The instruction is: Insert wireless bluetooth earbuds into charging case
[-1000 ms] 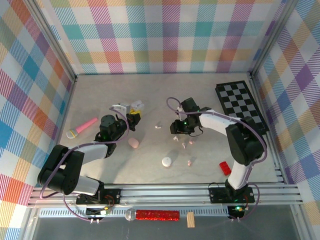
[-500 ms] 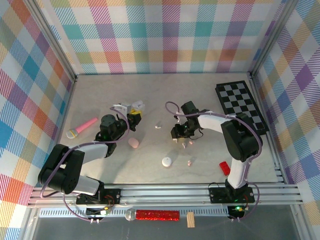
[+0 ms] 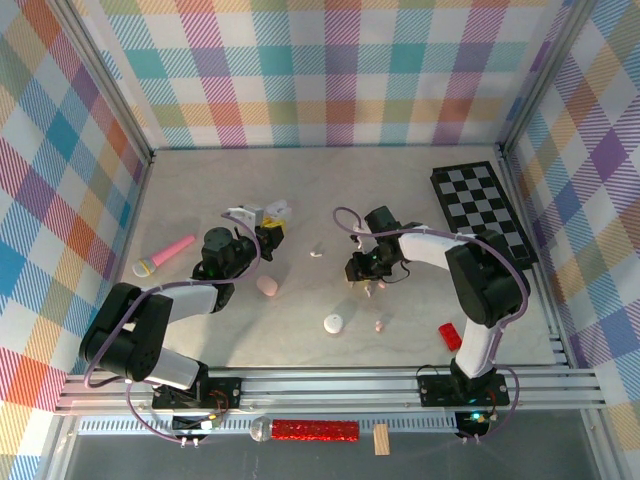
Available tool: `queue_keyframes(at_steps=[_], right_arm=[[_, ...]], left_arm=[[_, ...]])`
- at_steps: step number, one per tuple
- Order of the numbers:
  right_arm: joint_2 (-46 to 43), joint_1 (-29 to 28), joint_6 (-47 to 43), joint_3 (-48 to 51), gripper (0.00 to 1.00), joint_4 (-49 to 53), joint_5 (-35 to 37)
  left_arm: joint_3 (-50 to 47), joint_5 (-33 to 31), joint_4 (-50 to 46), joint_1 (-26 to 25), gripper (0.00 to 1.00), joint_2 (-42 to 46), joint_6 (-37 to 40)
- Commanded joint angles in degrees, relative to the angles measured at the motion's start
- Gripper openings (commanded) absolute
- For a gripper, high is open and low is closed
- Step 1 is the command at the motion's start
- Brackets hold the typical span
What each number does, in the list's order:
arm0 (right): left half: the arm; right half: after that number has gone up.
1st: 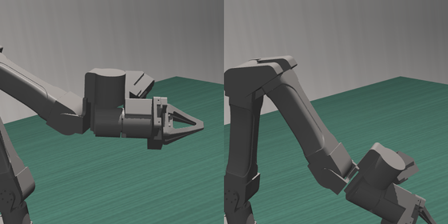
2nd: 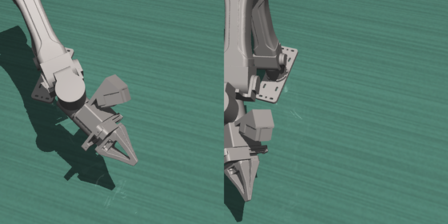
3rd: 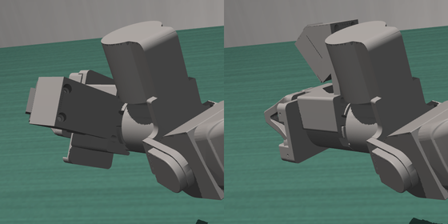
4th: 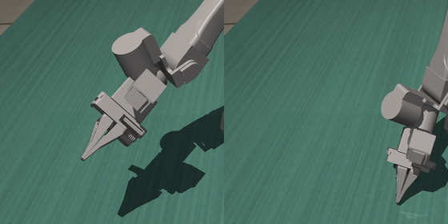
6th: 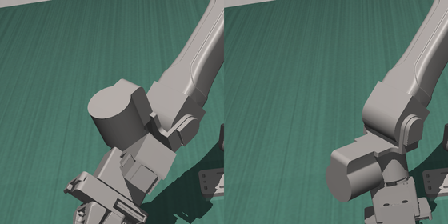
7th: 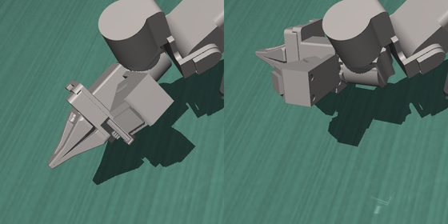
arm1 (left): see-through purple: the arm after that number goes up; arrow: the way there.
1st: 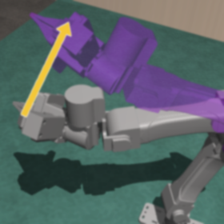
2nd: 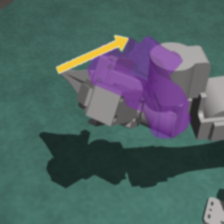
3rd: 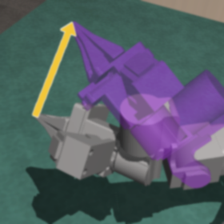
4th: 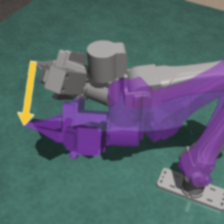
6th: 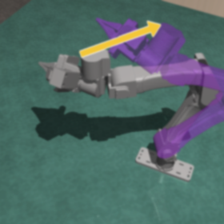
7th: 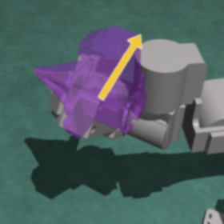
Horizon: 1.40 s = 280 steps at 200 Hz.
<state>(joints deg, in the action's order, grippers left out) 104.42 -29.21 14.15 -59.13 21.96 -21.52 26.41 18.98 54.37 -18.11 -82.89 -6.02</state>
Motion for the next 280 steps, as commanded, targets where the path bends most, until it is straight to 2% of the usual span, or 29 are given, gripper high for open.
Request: queue_keyframes(at_steps=[1,39,92,141,154,200,217,280], right_arm=[[1.65,-0.03,-0.01,-0.58,0.3,0.68,0.84],[3.07,-0.06,0.59,-1.87,0.3,1.62,2.17],[3.27,-0.31,0.96,-1.1,0.24,1.36,3.29],[-2.4,-0.32,1.11,2.26,0.21,-2.7,5.94],[-4.58,-0.32,1.01,3.18,0.22,-4.1,7.29],[-14.38,-0.32,0.21,6.79,0.22,-9.85,11.42],[-18.18,-0.32,-0.97,7.4,0.22,-11.31,11.82],[-28.72,-1.35,-7.88,5.17,0.23,-10.01,11.75]], left_arm=[[1.36,1.06,2.94,0.44,0.12,-0.24,-0.54],[1.27,1.05,3.02,0.44,0.12,-0.19,-0.56],[1.1,1.06,2.85,0.44,0.12,0.01,-0.58],[1.27,1.97,3.51,0.37,0.12,-0.68,-0.5],[1.84,4.61,2.95,-0.02,0.12,-0.82,1.44],[6.5,10.31,-11.24,-4.1,0.13,1.24,9.32],[8.08,14.34,-15.5,-4.63,0.13,1.15,11.2],[14.72,24.14,-27.96,-7.15,0.13,-1.32,15.73]])
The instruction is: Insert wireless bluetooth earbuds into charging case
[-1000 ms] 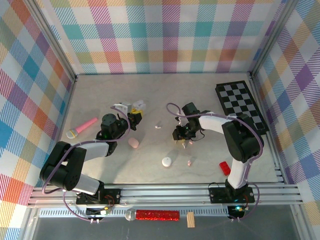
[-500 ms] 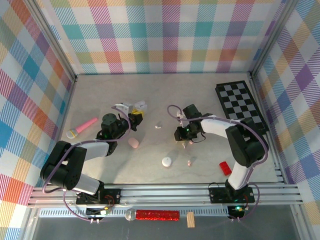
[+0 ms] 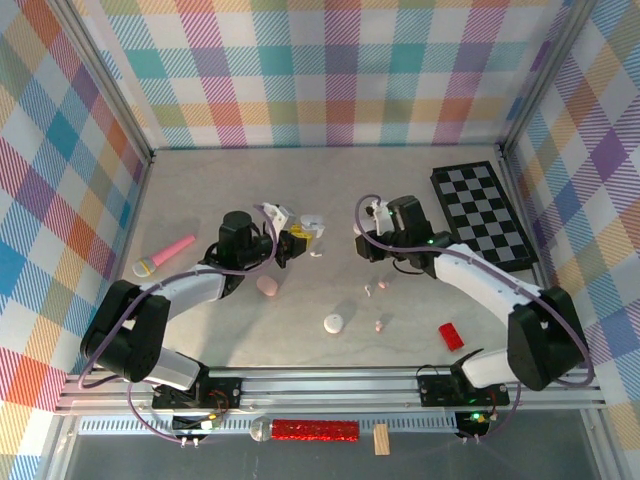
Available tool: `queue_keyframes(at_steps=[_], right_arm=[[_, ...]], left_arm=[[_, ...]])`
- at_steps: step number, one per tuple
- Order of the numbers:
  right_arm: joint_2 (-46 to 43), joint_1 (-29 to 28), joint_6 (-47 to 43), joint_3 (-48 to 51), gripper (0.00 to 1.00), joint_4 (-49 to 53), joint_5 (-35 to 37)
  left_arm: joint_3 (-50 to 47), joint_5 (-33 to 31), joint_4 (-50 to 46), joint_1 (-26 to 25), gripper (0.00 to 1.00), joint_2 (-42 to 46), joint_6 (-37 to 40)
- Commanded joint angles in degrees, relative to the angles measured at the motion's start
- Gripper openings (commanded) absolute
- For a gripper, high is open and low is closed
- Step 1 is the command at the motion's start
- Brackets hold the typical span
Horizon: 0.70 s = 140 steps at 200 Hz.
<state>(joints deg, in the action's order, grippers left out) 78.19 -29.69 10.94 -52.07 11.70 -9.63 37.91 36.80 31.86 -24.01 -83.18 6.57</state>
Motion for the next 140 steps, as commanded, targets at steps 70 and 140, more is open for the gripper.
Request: queue_keyframes(at_steps=[70,140], right_arm=[[-3.31,-5.7,-12.68,-5.92,0.22,-0.14,0.8],[-1.87,-6.84,-13.23,-6.2,0.22,-2.16,-1.7]], left_arm=[[5.59,12.15,-9.44,-2.2,0.12,-2.17,4.18],[6.4,13.92,-10.94,-2.88,0.12,-2.28,4.74]])
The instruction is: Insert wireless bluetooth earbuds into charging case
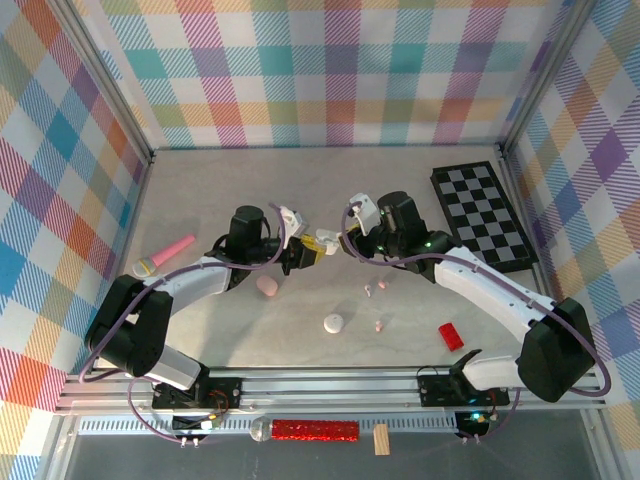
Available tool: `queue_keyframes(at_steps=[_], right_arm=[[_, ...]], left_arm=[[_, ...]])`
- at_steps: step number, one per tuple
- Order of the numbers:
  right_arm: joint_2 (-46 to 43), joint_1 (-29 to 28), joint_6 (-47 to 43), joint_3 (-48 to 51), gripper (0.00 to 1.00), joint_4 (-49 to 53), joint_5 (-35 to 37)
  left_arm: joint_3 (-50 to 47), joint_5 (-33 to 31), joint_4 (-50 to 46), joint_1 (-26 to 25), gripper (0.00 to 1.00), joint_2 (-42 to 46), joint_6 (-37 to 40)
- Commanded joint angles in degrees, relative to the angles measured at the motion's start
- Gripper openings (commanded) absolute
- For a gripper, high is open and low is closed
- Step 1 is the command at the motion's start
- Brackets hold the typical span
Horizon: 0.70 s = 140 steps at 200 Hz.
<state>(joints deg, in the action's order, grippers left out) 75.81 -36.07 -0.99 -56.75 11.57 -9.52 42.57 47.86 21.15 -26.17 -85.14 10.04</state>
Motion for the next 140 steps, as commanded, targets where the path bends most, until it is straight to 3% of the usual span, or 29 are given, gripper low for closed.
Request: queue_keyframes(at_steps=[1,140], right_arm=[[0.49,-0.43,-1.29,-1.52,0.22,-2.1,-1.82],[1.88,-0.4,0.13,0.28,0.23,-2.99,-3.48]], left_arm=[[1.78,2.9,-0.23,-0.68,0.12,-0.3,1.28],[1.01,3.68,6.49,-0.81,0.12,-0.55,-4.33]])
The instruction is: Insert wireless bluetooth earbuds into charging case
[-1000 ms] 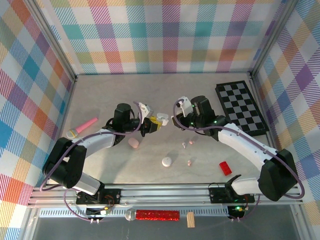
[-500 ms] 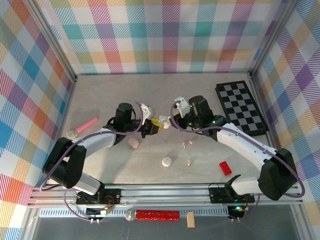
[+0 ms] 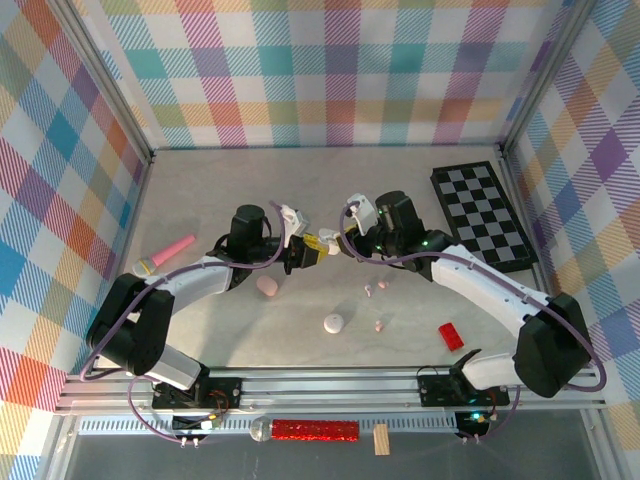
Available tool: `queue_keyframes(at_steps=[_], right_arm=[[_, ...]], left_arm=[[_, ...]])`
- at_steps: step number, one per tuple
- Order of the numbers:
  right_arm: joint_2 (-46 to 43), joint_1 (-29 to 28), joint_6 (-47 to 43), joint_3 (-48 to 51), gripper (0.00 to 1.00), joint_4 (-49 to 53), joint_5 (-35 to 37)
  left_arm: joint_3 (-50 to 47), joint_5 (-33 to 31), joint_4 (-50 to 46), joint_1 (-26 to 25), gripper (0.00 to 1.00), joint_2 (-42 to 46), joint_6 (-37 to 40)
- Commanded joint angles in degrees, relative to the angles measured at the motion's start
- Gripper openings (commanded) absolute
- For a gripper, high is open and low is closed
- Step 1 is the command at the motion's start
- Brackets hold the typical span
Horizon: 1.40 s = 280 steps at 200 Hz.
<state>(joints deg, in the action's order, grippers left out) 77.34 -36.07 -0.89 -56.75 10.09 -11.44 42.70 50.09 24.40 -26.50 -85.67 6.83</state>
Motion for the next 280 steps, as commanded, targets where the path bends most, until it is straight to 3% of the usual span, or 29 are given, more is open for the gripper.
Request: queue_keyframes(at_steps=[1,73,125,172,190,208,244,280], right_arm=[[0.35,-0.36,0.01,0.3,0.23,-1.49,-1.56],[-0.15,-0.38,-0.48,0.28,0.25,0.46,-2.87],[-2.6,0.64,3.28,-0.92,0.47,-1.25,-2.36],[-0.94,5.14,13.41,-2.43,0.57,-6.38,-9.77],[1.61,6.35,15.06,-4.78,0.73,-4.82,-14.38],[3.23,6.7,15.21,-5.48,0.8,-4.46,-17.79],[5.44,6.72,15.18,-5.87,0.81,-4.68,-26.64],[5.1,6.81,12.1,-5.42,0.76,-3.43,-31.21]], left_arm=[[0.89,1.44,3.26,-0.48,0.12,-0.03,-1.16],[1.62,0.58,6.94,-0.48,0.13,-0.55,-4.65],[0.75,-0.01,7.23,-0.48,0.13,-0.73,-3.14],[-0.72,0.81,8.99,-0.44,0.13,-0.56,-1.32],[-1.12,2.19,9.71,-0.48,0.13,-0.13,-1.01],[-1.47,3.62,10.61,-0.48,0.13,0.28,-1.1],[-1.81,4.2,11.1,-0.48,0.13,1.11,-1.76],[-1.41,3.13,13.09,-0.48,0.13,0.83,-5.07]])
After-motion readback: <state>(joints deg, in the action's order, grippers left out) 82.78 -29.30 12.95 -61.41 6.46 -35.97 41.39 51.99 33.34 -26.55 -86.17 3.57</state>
